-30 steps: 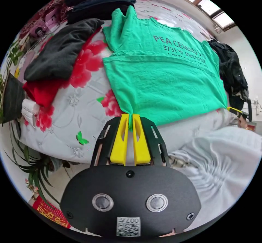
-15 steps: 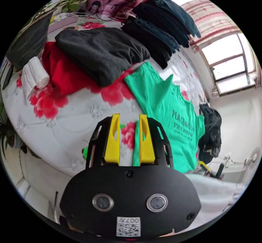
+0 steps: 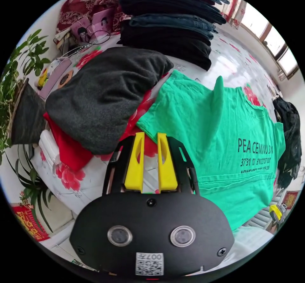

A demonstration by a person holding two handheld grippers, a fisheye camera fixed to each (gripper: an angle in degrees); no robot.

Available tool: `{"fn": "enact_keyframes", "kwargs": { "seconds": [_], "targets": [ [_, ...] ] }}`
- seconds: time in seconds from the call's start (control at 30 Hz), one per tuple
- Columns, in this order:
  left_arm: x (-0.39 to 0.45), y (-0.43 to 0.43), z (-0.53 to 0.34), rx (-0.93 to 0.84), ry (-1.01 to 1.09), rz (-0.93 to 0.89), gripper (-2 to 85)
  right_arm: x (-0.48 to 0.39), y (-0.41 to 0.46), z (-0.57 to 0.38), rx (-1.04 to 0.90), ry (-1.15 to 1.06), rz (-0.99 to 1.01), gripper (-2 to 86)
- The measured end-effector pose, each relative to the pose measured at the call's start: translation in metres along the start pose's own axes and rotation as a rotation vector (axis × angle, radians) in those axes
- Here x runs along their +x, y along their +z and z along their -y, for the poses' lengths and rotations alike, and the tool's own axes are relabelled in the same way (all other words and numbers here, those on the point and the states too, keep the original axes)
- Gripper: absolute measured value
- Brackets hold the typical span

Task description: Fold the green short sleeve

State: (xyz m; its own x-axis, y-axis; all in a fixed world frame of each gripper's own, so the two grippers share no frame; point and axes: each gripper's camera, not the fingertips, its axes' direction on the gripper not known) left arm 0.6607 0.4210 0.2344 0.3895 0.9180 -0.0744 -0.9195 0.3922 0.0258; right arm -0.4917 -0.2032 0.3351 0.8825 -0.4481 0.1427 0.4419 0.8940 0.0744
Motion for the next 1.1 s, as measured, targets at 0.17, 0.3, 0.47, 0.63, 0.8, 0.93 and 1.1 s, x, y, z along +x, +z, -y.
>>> {"fn": "enact_keyframes", "kwargs": {
  "seconds": [0.17, 0.3, 0.47, 0.63, 0.8, 0.93, 1.1],
  "targets": [
    [-0.015, -0.002, -0.002, 0.005, 0.015, -0.072, -0.3, 0.018, -0.008, 0.004, 0.05, 0.084, 0.07, -0.2],
    [-0.089, -0.008, -0.036, 0.122, -0.419, -0.523, -0.9, 0.026, -0.011, 0.007, 0.052, 0.103, 0.085, -0.2],
    [-0.141, 0.023, -0.139, 0.288, -0.983, -0.951, -1.0, 0.041, -0.012, 0.002, 0.047, 0.145, 0.133, -0.2],
    [-0.154, 0.046, -0.189, 0.263, -1.116, -0.98, -1.0, 0.056, -0.009, 0.002, 0.02, 0.166, 0.179, -0.1],
    [-0.117, -0.017, -0.129, 0.389, -0.636, -0.981, -1.0, 0.067, -0.018, 0.012, 0.035, 0.142, 0.207, 0.3],
    [-0.004, -0.095, -0.078, 0.328, 0.243, -0.667, -0.9, 0.078, -0.025, 0.024, 0.077, 0.126, 0.212, 2.0],
    [0.136, -0.084, -0.136, 0.176, 0.95, -0.288, -0.9, 0.095, -0.018, 0.054, 0.08, 0.135, 0.322, 4.0]
  ]
}}
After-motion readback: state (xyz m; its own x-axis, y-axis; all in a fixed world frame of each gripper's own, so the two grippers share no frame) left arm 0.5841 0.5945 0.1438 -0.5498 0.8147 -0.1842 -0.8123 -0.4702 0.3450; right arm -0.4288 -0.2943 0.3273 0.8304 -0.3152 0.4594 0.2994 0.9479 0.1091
